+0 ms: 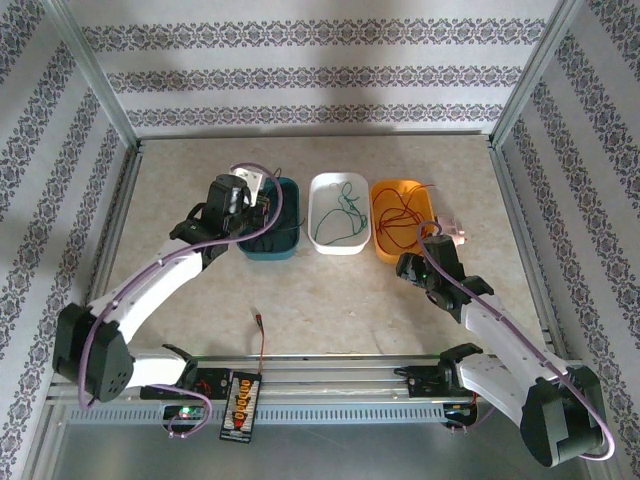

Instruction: Untangle the cables

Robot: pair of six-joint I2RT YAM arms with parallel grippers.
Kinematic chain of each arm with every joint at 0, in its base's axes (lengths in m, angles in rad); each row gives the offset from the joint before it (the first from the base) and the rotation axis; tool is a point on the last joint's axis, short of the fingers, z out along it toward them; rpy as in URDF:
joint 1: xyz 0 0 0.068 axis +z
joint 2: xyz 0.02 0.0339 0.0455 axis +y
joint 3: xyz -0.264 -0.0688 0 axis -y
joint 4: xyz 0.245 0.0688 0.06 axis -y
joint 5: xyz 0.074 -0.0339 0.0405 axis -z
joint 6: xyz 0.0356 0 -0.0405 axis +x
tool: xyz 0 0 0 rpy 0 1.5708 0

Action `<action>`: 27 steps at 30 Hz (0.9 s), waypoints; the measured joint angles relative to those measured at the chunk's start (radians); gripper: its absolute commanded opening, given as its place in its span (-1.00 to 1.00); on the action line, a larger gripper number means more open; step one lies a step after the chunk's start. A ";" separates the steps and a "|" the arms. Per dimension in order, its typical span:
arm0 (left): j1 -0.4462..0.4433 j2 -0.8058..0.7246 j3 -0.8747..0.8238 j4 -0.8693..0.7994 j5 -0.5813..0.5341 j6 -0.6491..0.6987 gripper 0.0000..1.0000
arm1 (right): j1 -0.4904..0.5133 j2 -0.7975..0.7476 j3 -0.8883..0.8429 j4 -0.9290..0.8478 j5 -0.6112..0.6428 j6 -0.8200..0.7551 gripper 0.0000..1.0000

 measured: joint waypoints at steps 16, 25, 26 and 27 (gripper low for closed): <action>0.095 0.358 0.085 0.035 0.043 -0.035 -0.06 | 0.000 -0.013 0.004 -0.001 -0.001 -0.023 0.24; 0.054 0.196 0.089 0.034 0.019 -0.007 0.50 | 0.000 -0.026 0.004 -0.001 -0.001 -0.023 0.24; 0.051 0.161 0.089 0.036 0.019 -0.007 0.56 | 0.000 -0.026 0.004 -0.001 -0.001 -0.023 0.24; 0.048 0.123 0.089 0.040 0.017 -0.008 0.61 | 0.000 -0.026 0.004 -0.001 -0.001 -0.023 0.25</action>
